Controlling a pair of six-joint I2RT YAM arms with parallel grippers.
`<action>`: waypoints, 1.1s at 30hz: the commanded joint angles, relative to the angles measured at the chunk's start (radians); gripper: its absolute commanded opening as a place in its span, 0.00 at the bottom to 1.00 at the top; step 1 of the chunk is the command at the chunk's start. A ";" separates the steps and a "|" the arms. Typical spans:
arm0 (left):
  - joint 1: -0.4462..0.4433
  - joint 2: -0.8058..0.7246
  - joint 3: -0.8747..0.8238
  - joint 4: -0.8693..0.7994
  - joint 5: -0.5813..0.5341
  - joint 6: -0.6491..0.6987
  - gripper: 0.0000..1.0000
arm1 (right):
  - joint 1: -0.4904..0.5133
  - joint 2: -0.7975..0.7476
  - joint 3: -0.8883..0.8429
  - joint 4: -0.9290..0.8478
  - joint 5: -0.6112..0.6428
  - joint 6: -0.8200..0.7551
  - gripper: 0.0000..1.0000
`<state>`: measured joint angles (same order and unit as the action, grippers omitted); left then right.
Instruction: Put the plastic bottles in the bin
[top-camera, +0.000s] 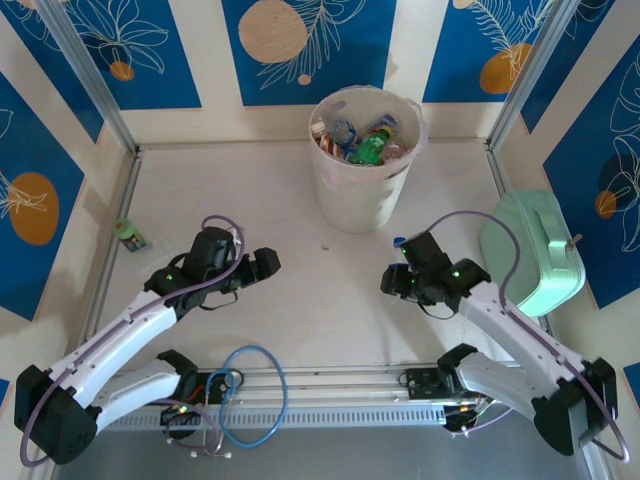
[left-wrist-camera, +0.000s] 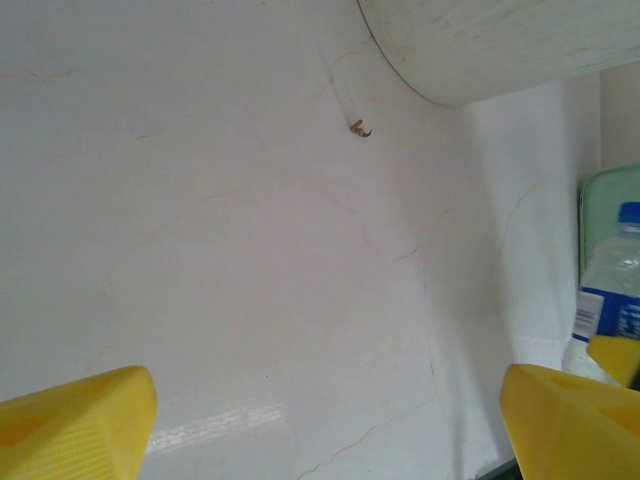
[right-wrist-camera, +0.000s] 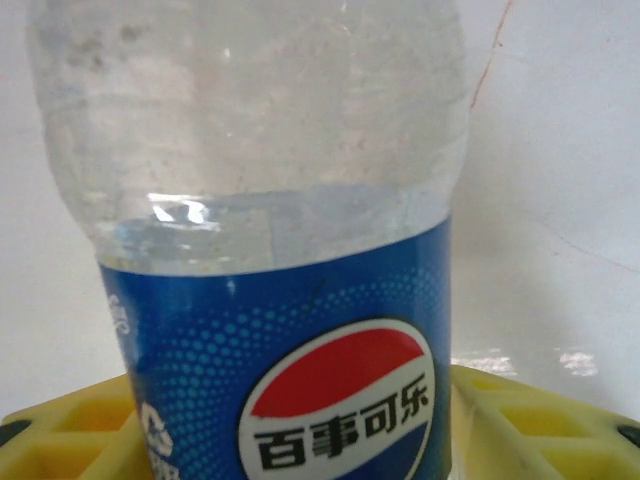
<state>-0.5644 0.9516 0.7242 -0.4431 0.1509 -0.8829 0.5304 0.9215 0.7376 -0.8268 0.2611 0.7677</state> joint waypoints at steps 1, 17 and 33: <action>0.015 -0.002 -0.011 0.024 0.018 -0.011 0.89 | 0.010 -0.078 0.020 -0.089 -0.046 0.017 0.48; 0.014 0.005 0.003 0.027 0.020 -0.008 0.89 | 0.036 -0.079 0.513 -0.033 -0.178 -0.090 0.49; 0.015 0.018 0.060 0.000 0.015 0.003 0.89 | -0.156 0.638 1.270 -0.008 -0.264 -0.014 0.49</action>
<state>-0.5629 0.9573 0.7422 -0.4343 0.1539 -0.8856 0.3832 1.5196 1.9221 -0.8284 0.0212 0.7258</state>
